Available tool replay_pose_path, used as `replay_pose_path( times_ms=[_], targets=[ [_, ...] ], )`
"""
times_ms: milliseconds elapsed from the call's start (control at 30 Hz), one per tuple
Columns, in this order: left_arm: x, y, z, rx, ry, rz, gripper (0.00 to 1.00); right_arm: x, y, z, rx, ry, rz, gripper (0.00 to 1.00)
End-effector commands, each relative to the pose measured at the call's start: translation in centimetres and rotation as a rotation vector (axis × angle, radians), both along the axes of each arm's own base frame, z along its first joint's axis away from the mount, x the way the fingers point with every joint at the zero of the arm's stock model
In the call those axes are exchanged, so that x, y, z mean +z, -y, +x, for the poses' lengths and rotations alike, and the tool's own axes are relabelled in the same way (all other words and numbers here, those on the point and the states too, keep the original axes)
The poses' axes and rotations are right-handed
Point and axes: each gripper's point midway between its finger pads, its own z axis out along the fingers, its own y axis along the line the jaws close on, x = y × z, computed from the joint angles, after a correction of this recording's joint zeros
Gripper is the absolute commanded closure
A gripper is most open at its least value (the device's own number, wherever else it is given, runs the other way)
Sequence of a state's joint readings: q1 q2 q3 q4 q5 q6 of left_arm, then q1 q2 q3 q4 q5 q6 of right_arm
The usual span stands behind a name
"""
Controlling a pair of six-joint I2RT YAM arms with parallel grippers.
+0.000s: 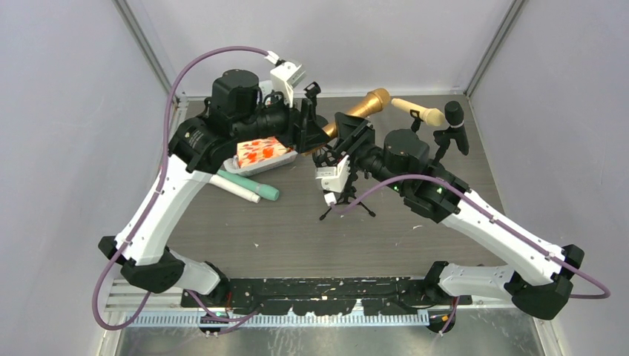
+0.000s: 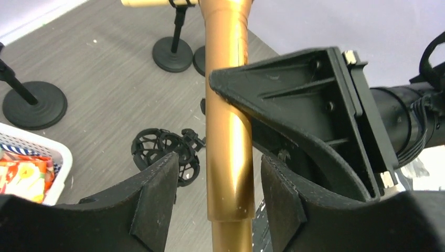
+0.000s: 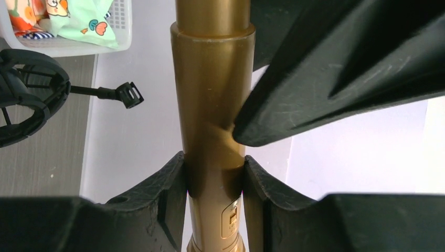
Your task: Attach the microphones to the stand
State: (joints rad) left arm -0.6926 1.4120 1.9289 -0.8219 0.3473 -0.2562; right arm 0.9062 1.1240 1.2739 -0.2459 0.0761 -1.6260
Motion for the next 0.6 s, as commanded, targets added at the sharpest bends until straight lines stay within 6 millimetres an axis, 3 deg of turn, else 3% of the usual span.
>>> replay_pose_path(
  times_ms=[0, 200, 367, 467, 567],
  targets=[
    [-1.1, 0.1, -1.6, -0.083, -0.027, 0.028, 0.41, 3.8, 1.3, -0.3, -0.033, 0.085, 0.038, 0.81],
    [-2.5, 0.2, -1.4, -0.089, -0.045, 0.063, 0.50, 4.0, 0.7, -0.8, -0.014, 0.088, 0.037, 0.79],
    [-2.8, 0.3, -0.8, -0.074, -0.043, 0.070, 0.76, 3.4, 0.0, -0.9, 0.005, 0.076, 0.028, 0.73],
    [-2.8, 0.4, -0.4, -0.062, -0.033, 0.067, 0.96, 3.1, -0.2, -1.1, 0.019, 0.057, 0.052, 0.60],
    [-2.8, 0.1, 0.3, -0.020, -0.009, 0.063, 0.99, 3.6, -0.2, -1.4, 0.030, 0.040, 0.115, 0.40]
  ],
)
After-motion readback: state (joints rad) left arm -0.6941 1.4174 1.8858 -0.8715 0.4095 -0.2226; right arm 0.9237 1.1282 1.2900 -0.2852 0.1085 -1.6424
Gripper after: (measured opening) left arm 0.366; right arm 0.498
